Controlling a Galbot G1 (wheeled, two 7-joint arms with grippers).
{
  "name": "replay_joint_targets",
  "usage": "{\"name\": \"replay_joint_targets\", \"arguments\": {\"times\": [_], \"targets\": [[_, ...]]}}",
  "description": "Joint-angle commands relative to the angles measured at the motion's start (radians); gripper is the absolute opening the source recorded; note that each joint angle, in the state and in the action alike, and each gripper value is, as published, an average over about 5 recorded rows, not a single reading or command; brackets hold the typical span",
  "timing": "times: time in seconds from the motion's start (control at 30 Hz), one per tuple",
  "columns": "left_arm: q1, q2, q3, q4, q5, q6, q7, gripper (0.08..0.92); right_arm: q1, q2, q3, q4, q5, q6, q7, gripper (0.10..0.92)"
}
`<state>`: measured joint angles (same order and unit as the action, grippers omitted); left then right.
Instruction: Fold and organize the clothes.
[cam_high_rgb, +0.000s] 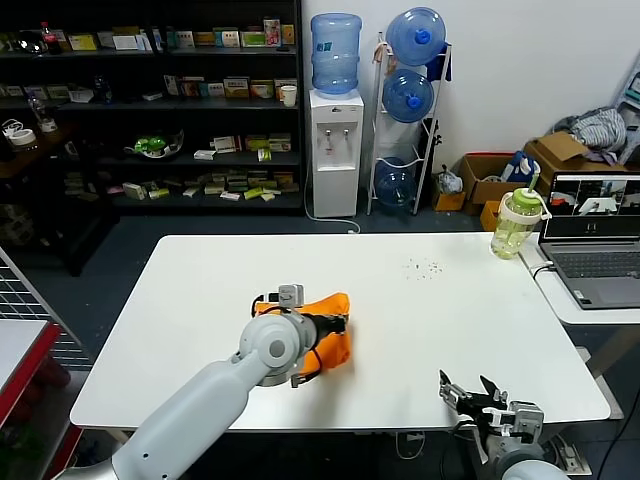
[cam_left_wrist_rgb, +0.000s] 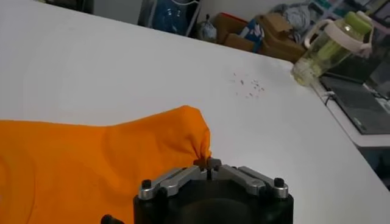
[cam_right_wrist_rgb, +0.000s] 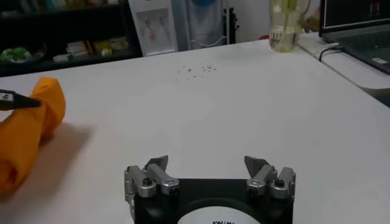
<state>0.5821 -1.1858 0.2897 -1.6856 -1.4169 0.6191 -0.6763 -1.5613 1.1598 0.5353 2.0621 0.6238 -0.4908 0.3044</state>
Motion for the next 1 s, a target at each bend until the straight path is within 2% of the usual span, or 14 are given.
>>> {"name": "replay_joint_targets", "arguments": {"times": [0.03, 0.37, 0.47, 0.6, 0.7, 0.8, 0.87, 0.93, 1.0], "targets": [[-0.056, -0.127, 0.045, 0.053, 0.014, -0.002, -0.043, 0.094, -0.008, 0.003, 0.008, 0.007, 0.002, -0.001, 0.001, 0.823], [-0.050, -0.141, 0.041, 0.059, 0.013, 0.002, -0.027, 0.097, -0.001, 0.002, 0.008, 0.000, -0.003, 0.016, -0.014, 0.823], [-0.027, -0.137, 0.016, 0.034, 0.015, -0.005, -0.001, 0.138, -0.004, -0.003, 0.017, -0.002, -0.023, 0.043, -0.062, 0.823], [0.049, -0.089, -0.056, -0.066, 0.048, -0.032, 0.078, 0.253, -0.009, -0.019, 0.043, -0.013, -0.093, 0.117, -0.168, 0.823], [0.161, -0.020, -0.178, -0.174, 0.122, -0.052, 0.181, 0.339, -0.011, -0.029, 0.084, -0.038, -0.140, 0.229, -0.260, 0.823], [0.332, 0.051, -0.355, -0.254, 0.285, -0.112, 0.352, 0.426, -0.013, -0.029, 0.137, -0.069, -0.162, 0.347, -0.325, 0.823], [0.483, 0.090, -0.474, -0.275, 0.481, -0.219, 0.515, 0.478, -0.014, -0.021, 0.170, -0.097, -0.193, 0.425, -0.355, 0.823], [0.640, 0.103, -0.601, -0.260, 0.721, -0.392, 0.667, 0.539, -0.013, -0.008, 0.197, -0.130, -0.244, 0.511, -0.383, 0.823], [0.772, 0.090, -0.719, -0.229, 0.877, -0.576, 0.756, 0.599, -0.017, 0.010, 0.220, -0.149, -0.273, 0.585, -0.414, 0.823]]}}
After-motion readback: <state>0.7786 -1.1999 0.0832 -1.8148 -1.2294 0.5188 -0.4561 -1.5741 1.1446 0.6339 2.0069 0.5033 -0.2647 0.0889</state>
